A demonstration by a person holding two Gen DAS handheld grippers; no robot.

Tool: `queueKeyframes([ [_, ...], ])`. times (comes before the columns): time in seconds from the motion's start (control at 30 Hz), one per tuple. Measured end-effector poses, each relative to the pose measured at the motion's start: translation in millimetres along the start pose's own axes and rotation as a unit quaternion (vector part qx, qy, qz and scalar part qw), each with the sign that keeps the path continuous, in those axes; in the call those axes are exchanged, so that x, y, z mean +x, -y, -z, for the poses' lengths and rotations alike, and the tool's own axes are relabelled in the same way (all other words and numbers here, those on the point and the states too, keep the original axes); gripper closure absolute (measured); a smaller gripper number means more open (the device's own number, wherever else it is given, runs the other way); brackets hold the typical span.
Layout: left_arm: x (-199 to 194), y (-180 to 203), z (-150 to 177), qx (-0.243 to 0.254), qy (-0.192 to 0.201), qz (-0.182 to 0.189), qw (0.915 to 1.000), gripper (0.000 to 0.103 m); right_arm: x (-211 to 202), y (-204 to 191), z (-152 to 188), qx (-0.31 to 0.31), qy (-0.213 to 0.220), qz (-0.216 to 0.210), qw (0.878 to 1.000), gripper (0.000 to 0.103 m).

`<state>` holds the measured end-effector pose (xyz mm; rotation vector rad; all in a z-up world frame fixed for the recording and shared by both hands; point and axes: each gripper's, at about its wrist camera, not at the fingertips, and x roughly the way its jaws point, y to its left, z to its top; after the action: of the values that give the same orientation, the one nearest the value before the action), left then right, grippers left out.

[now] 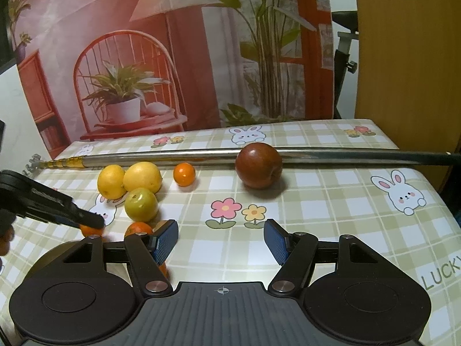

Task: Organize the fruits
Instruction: 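Grasp a tangerine with left while right reaches toward the dark red plum, then lift the red apple with right while left holds the tangerine over the plate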

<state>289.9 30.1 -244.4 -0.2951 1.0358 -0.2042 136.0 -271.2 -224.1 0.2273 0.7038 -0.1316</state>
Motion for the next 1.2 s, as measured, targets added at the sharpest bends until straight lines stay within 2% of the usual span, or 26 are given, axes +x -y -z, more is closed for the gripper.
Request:
queueKeyframes([
  [0.3, -34.1, -3.5, 0.5, 0.000, 0.053, -0.007, 0.9986, 0.069, 4.4, 12.9, -28.6, -0.023, 0.048, 0.004, 0.999, 0.040],
  [0.43, -46.5, -7.6, 7.9, -0.006, 0.067, -0.009, 0.9977, 0.069, 24.5, 16.7, -45.7, -0.067, 0.061, 0.004, 0.996, 0.040],
  [0.63, -58.6, -13.4, 18.3, -0.012, 0.080, -0.017, 0.9966, 0.069, 88.9, 23.1, -75.7, -0.105, 0.020, 0.023, 0.994, 0.042],
  [0.8, -62.7, -16.9, 22.7, -0.023, 0.079, -0.010, 0.9965, 0.069, 135.2, 36.5, -97.4, -0.067, -0.025, 0.026, 0.997, 0.039],
  [0.93, -63.5, -17.2, 25.7, -0.019, 0.079, -0.013, 0.9966, 0.069, 157.9, 31.7, -93.5, -0.075, -0.076, 0.020, 0.994, 0.034],
  [1.03, -64.6, -16.0, 27.9, -0.012, 0.080, -0.016, 0.9966, 0.069, 161.9, 28.0, -87.1, -0.089, -0.087, 0.027, 0.992, 0.040],
  [1.2, -67.6, -14.2, 31.7, -0.010, 0.083, -0.012, 0.9964, 0.069, 145.1, 35.4, -78.6, -0.070, -0.082, 0.018, 0.994, 0.041],
])
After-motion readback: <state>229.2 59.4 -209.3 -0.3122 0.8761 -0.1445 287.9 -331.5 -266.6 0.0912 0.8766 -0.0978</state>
